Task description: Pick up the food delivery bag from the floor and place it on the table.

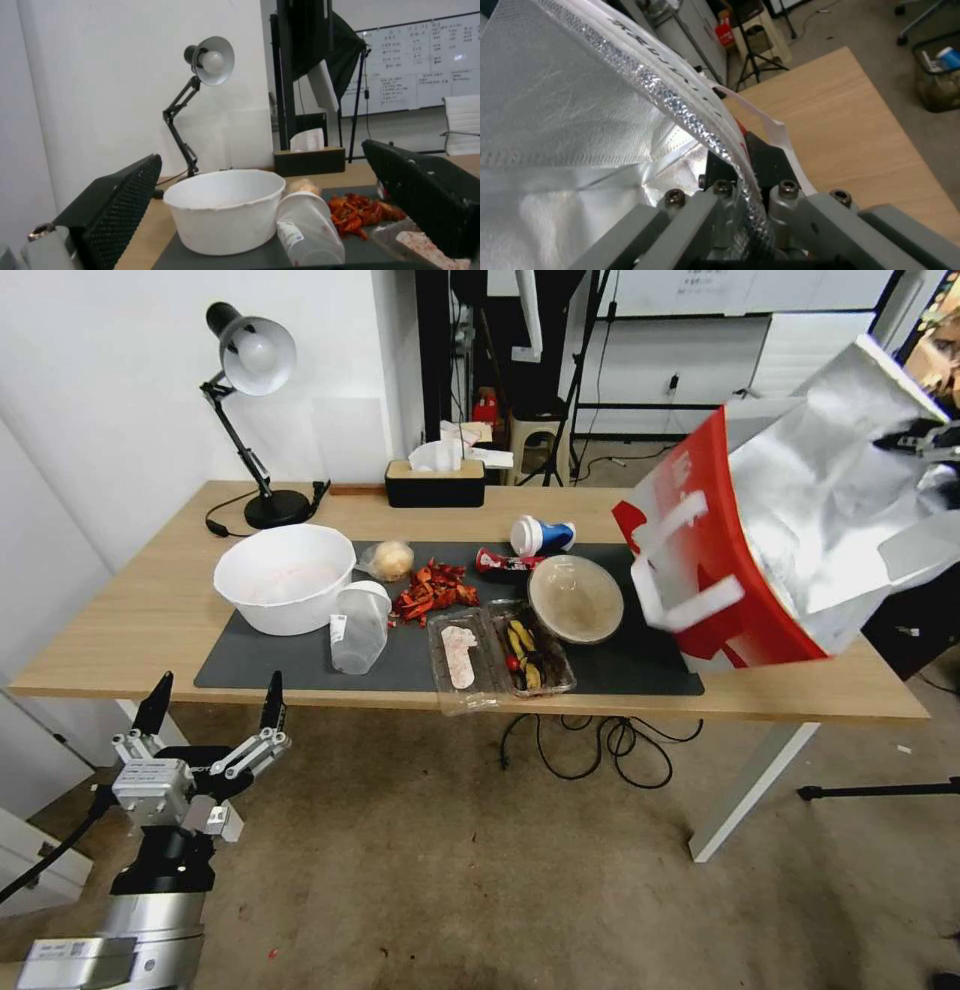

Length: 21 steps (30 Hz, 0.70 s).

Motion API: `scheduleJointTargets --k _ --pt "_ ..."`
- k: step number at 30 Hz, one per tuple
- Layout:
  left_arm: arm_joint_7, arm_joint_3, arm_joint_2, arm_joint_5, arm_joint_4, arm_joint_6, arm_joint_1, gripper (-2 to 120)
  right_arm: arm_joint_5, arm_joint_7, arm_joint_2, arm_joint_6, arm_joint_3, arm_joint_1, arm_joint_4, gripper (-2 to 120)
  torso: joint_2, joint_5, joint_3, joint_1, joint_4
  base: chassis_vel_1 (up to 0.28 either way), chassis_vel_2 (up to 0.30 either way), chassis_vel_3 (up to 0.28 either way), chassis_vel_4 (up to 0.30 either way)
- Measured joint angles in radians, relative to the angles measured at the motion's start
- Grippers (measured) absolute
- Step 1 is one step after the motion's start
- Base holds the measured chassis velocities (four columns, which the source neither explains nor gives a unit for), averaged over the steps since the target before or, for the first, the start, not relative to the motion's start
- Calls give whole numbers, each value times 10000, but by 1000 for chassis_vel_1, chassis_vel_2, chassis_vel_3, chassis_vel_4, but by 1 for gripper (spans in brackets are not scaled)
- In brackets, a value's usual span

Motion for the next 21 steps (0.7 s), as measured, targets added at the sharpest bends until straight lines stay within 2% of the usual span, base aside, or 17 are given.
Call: scheduleJointTargets --k 11,15,18,21 --pt "-52 -52 72 -42 -96 -11 51 100 12 555 287 0 -221 -90 120 0 0 -1 0 0 2 0 0 0 0" --pt "-57 -70 75 -67 -113 -11 71 100 -57 769 441 2 -606 154 97 0 0 -2 -1 -1 0 0 0 0 0" --pt "-65 -84 68 -72 -113 -11 81 100 -103 976 614 2 -1371 774 -107 0 0 -2 -1 0 2 0 0 0 0" --pt "-78 -91 55 -72 -110 -11 76 100 -107 1021 710 2 -1711 1023 -163 0 0 -2 0 0 2 0 0 0 0"
